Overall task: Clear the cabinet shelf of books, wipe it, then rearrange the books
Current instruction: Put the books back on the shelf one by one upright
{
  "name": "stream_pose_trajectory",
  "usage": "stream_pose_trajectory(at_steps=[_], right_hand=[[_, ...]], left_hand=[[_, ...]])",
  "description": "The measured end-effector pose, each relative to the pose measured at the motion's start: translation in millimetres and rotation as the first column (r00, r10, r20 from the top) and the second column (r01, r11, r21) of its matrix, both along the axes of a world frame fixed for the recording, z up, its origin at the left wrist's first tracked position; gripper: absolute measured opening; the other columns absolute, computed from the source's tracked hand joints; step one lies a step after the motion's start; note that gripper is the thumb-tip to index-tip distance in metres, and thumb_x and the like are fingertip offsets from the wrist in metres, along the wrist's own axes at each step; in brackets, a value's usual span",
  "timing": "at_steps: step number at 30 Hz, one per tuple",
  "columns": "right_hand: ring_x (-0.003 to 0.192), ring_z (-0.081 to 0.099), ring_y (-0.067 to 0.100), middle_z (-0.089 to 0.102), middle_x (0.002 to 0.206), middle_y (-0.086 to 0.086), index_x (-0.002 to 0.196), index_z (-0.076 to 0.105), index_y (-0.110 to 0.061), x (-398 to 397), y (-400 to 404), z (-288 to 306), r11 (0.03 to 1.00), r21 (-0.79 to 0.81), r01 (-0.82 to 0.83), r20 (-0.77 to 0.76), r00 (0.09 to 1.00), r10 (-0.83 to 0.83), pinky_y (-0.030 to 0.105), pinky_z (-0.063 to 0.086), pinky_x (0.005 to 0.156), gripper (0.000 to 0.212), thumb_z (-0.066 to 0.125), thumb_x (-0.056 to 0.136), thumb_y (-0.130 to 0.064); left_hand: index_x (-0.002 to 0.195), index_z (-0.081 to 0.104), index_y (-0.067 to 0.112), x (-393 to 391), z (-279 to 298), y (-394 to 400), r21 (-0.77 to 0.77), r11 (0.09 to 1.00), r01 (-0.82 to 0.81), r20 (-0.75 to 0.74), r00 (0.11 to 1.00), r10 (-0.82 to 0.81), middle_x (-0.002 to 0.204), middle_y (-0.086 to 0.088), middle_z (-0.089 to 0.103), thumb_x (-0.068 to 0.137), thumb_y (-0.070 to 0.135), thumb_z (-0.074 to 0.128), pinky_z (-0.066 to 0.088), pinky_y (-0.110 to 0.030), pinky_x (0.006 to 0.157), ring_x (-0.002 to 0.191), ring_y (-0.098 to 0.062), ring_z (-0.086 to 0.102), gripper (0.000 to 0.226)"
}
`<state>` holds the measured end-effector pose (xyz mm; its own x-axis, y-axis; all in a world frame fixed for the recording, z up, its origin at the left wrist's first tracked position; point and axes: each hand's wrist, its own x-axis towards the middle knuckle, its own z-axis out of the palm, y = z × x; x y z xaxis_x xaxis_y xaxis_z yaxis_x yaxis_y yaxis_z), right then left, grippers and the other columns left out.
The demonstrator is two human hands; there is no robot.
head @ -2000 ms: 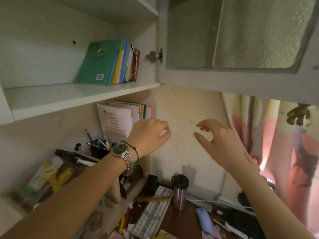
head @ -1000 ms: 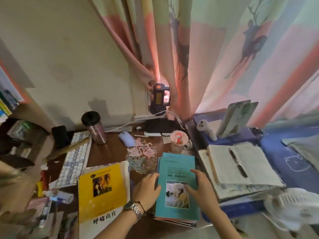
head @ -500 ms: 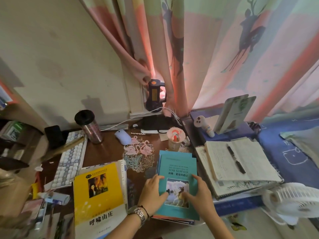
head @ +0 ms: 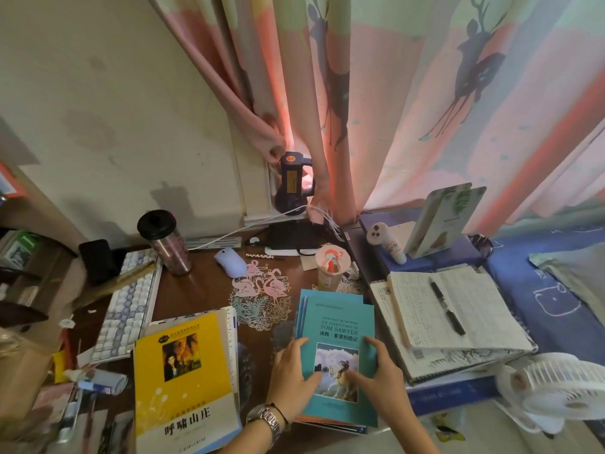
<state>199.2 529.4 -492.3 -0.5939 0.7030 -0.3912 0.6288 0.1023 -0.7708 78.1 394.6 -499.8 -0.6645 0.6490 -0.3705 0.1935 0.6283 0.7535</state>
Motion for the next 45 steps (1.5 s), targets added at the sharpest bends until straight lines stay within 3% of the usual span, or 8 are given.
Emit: stream_pose_trajectory(at_steps=[3, 8, 13, 18, 22, 28, 41, 45], right_hand=[[0.093, 0.055, 0.008, 0.054, 0.116, -0.005, 0.133, 0.037, -0.034, -3.7, -2.3, 0.7, 1.0, -0.006, -0.005, 0.01, 1.0, 0.005, 0.022, 0.046, 0.07, 0.071, 0.078, 0.076, -0.023], [0.089, 0.056, 0.008, 0.057, 0.114, -0.002, 0.13, 0.038, -0.034, -5.3, -4.2, 1.9, 1.0, 0.003, -0.001, 0.016, 1.0, 0.001, 0.018, 0.043, 0.064, 0.07, 0.078, 0.074, -0.019], [0.089, 0.059, 0.01, 0.057, 0.111, -0.002, 0.128, 0.043, -0.033, -2.2, -0.8, 3.7, 0.998, -0.023, 0.06, -0.019, 0.998, -0.061, 0.03, 0.053, 0.076, 0.069, 0.082, 0.072, -0.02], [0.088, 0.05, 0.004, 0.051, 0.109, -0.005, 0.124, 0.045, -0.028, -1.0, -0.5, 9.5, 0.994, -0.058, 0.097, -0.09, 0.991, -0.102, 0.014, 0.04, 0.065, 0.063, 0.082, 0.074, -0.016], [0.092, 0.051, 0.005, 0.054, 0.114, -0.004, 0.123, 0.047, -0.028, 1.6, -4.6, 11.0, 0.99, -0.043, 0.136, -0.108, 0.984, -0.14, 0.021, 0.044, 0.075, 0.064, 0.083, 0.072, -0.014], [0.106, 0.058, 0.02, 0.061, 0.122, 0.0, 0.121, 0.048, -0.033, -1.3, -6.2, 20.4, 0.985, -0.017, 0.171, -0.181, 0.968, -0.172, 0.038, 0.052, 0.09, 0.066, 0.083, 0.07, -0.011], [0.102, 0.061, 0.011, 0.056, 0.118, -0.017, 0.123, 0.045, -0.04, -92.9, -33.6, 100.6, 0.997, 0.013, -0.07, -0.402, 0.913, 0.069, 0.039, 0.058, 0.083, 0.062, 0.08, 0.076, -0.02], [0.102, 0.062, 0.011, 0.054, 0.114, -0.023, 0.125, 0.044, -0.04, -136.0, -53.2, 142.4, 0.982, 0.049, -0.18, -0.491, 0.852, 0.181, 0.039, 0.058, 0.084, 0.061, 0.078, 0.078, -0.022]], left_hand=[[0.131, 0.037, 0.032, 1.7, 1.9, 1.6, 0.034, 0.996, -0.079, 0.089, 0.993, 0.076, 0.117, 0.012, 0.035, 0.083, 0.029, 0.066, 0.041, -0.038, 0.105, 0.121, -0.015, 0.04, 0.057], [0.117, 0.044, 0.036, 2.6, 4.0, 1.1, 0.127, 0.977, -0.169, 0.165, 0.975, 0.147, 0.11, 0.02, 0.039, 0.08, 0.025, 0.069, 0.045, -0.037, 0.098, 0.114, -0.013, 0.043, 0.046], [0.11, 0.047, 0.037, 1.7, 12.6, 0.3, 0.222, 0.949, -0.224, 0.265, 0.95, 0.163, 0.116, 0.005, 0.055, 0.083, 0.019, 0.068, 0.055, -0.032, 0.077, 0.094, -0.017, 0.062, 0.039], [0.114, 0.043, 0.038, 0.1, 21.7, 5.9, 0.266, 0.92, -0.289, 0.312, 0.929, 0.201, 0.11, 0.008, 0.06, 0.087, 0.009, 0.061, 0.057, -0.047, 0.069, 0.084, -0.026, 0.067, 0.043], [0.13, 0.027, 0.039, 2.4, 26.8, 7.2, 0.277, 0.927, -0.253, 0.321, 0.934, 0.159, 0.117, 0.027, 0.049, 0.09, 0.007, 0.058, 0.058, -0.029, 0.075, 0.087, 0.002, 0.063, 0.06], [0.128, 0.031, 0.038, -1.2, 33.2, -0.6, 0.314, 0.894, -0.319, 0.379, 0.906, 0.19, 0.122, 0.008, 0.052, 0.09, 0.015, 0.062, 0.057, -0.023, 0.07, 0.088, -0.009, 0.066, 0.054], [0.128, 0.03, 0.046, -65.2, 127.6, -49.6, 0.571, 0.746, -0.344, 0.161, 0.937, 0.309, 0.116, 0.014, 0.062, 0.091, 0.011, 0.06, 0.058, -0.032, 0.074, 0.09, -0.009, 0.068, 0.058], [0.127, 0.035, 0.043, -89.2, 176.4, -76.7, 0.661, 0.654, -0.368, 0.048, 0.891, 0.452, 0.111, 0.015, 0.066, 0.088, 0.01, 0.064, 0.056, -0.022, 0.067, 0.085, -0.004, 0.068, 0.059]])
